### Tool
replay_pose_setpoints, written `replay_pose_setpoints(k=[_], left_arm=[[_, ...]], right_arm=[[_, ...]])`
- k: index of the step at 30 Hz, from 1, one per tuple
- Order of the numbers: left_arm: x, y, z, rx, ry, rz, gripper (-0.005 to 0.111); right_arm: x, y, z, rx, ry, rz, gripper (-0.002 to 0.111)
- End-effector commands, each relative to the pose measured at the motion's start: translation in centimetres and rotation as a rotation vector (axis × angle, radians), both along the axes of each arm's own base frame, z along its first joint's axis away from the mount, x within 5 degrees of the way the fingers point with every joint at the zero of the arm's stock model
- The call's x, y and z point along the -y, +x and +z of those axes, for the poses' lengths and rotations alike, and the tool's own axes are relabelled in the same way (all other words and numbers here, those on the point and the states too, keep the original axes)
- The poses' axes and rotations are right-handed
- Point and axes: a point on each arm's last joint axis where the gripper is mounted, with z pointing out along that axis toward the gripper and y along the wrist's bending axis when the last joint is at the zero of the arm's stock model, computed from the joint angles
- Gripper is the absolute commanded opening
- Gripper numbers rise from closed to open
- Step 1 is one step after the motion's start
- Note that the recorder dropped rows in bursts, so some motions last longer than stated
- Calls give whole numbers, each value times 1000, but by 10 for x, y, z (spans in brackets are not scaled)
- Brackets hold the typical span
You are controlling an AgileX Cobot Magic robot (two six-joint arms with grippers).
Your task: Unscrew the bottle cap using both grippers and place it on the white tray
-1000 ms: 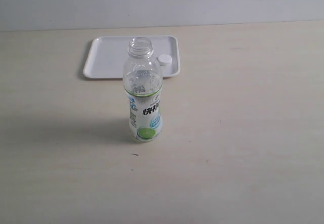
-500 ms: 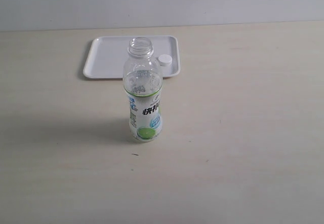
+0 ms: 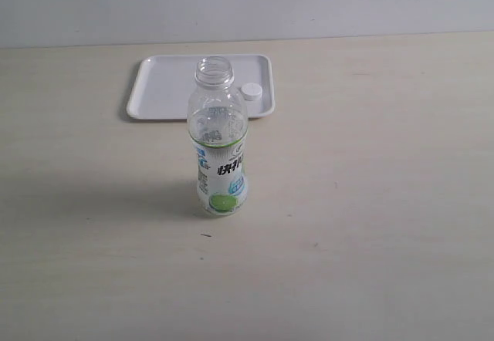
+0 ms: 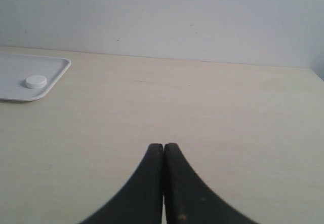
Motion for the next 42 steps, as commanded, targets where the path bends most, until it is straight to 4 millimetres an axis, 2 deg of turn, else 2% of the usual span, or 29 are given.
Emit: replay_pose_setpoints(k=[1, 10, 42], left_arm=[[0, 0, -1, 5, -1, 2, 0], [3, 0, -1, 5, -2, -55, 0], [3, 0, -1, 5, -1, -56, 0]], right_arm=[[0, 0, -2, 2, 2, -5, 0], [0, 0, -2, 2, 2, -5, 0], [0, 0, -2, 2, 2, -5, 0]])
